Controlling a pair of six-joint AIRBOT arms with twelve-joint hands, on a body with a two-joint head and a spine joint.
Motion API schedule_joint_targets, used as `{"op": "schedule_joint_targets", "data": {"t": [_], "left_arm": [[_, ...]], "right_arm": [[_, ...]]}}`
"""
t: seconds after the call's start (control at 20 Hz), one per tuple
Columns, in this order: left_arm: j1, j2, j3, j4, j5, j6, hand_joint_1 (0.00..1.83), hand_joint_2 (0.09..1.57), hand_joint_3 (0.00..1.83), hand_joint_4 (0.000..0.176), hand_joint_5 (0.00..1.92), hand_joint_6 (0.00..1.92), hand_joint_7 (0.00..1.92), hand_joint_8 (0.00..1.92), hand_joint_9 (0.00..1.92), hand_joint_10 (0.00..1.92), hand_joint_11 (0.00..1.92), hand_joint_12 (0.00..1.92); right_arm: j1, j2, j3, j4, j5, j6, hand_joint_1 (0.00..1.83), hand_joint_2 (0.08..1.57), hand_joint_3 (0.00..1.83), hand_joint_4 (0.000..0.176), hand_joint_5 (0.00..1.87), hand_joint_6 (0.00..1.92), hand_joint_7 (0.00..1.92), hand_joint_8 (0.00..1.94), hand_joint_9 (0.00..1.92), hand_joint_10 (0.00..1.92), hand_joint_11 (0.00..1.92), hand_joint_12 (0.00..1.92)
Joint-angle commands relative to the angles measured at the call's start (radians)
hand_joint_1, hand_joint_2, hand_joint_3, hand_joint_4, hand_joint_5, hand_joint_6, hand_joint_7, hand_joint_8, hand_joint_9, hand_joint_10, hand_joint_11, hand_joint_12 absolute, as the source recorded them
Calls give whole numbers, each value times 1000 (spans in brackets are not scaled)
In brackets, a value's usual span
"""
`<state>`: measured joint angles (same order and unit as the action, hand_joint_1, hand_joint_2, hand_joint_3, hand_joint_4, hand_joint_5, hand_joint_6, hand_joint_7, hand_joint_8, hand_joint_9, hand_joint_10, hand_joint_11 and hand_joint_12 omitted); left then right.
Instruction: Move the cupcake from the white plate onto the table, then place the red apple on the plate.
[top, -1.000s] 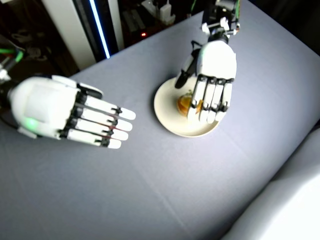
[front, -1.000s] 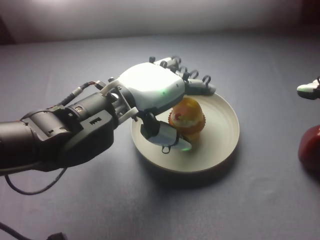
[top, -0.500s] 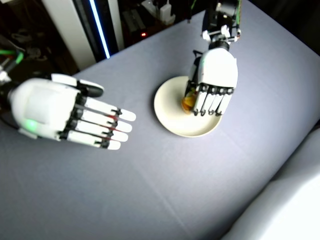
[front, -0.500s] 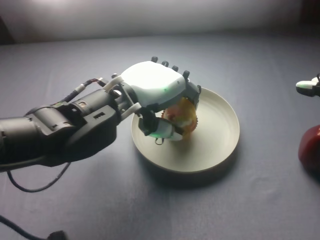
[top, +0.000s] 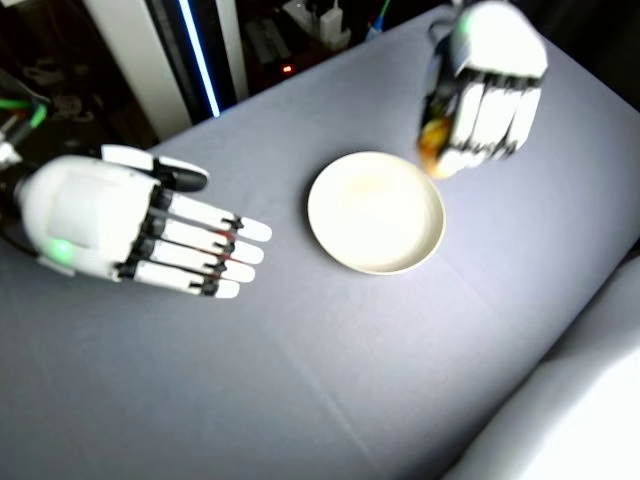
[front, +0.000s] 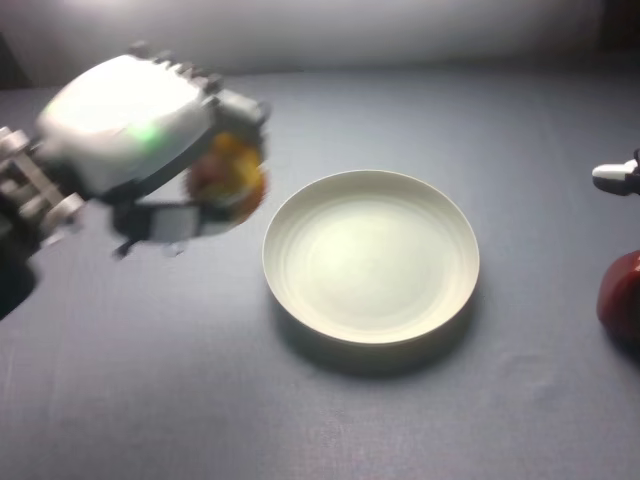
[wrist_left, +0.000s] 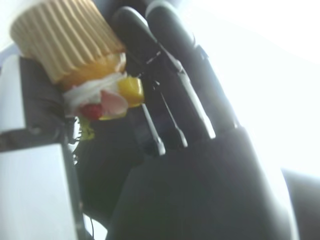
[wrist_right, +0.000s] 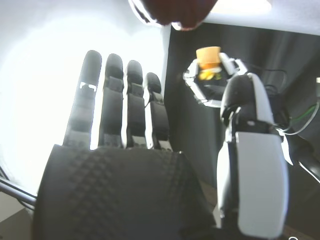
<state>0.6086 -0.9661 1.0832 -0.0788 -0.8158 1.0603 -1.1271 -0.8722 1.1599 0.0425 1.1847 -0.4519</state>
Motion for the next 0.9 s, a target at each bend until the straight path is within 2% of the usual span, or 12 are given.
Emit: {"op": "schedule_joint_targets", "data": {"t": [0.0,0.05,0.2,0.25,0.3,0.4,0.45,0.5,0.55,0.65,0.8,0.85], "left_arm": [[16,14,-13,-23,-149,27,1372,1132,2,0,998,696,873,1216,861,1305,698,1230],[55,25,-33,-62,-164,58,1383,1096,1,0,990,788,978,987,965,1169,769,1131],[158,13,-47,-178,-175,108,1388,1072,0,0,1101,571,995,965,1025,1156,867,1312],[182,9,-46,-201,-173,108,1387,1082,3,0,1036,694,989,947,1000,1164,862,1277],[204,7,-47,-223,-171,108,1276,1074,0,0,1100,680,1022,985,965,806,791,1215],[253,2,-51,-267,-172,108,1256,1075,0,0,1135,564,1019,1079,954,405,658,1090],[268,-3,-51,-284,-171,108,1215,989,0,0,983,192,907,516,913,318,564,1088],[275,-5,-50,-292,-170,108,1205,937,0,0,927,41,909,222,849,213,452,1018],[280,-8,-49,-300,-169,108,1157,924,0,0,867,7,890,76,803,123,374,961],[294,-9,-51,-312,-173,108,907,898,0,0,574,0,553,2,505,6,85,932],[301,0,-62,-317,-190,108,788,860,0,99,320,0,321,0,286,0,0,737],[302,7,-70,-315,-205,108,811,851,0,120,260,3,253,1,216,0,0,598]], "right_arm": [[1,2,1,32,119,5,660,1094,0,0,324,0,392,0,392,0,134,761],[0,1,1,32,118,5,705,1092,0,0,336,5,401,4,396,3,135,762],[-1,0,1,32,118,10,738,1088,3,0,351,0,418,0,422,0,222,621],[-3,0,1,32,118,10,725,1089,2,0,347,0,406,0,402,0,206,604],[-4,-1,1,32,118,10,735,1088,1,0,346,0,402,0,400,0,200,594],[-5,-5,3,31,118,10,759,1096,3,0,330,0,378,0,368,0,166,584],[-6,-7,3,30,117,10,747,1096,2,0,333,2,386,4,382,6,190,595],[-6,-7,3,30,117,10,730,1092,1,0,337,4,397,7,400,12,210,601],[-6,-7,3,30,117,10,738,1093,1,0,334,2,387,2,385,5,185,592],[-6,-7,4,29,117,10,739,1094,1,0,335,2,390,3,386,4,183,598],[-6,-7,5,28,117,10,733,1085,0,0,331,0,391,0,398,4,174,688],[-6,-7,6,23,113,10,728,1080,0,1,312,0,376,0,382,0,153,680]]}}
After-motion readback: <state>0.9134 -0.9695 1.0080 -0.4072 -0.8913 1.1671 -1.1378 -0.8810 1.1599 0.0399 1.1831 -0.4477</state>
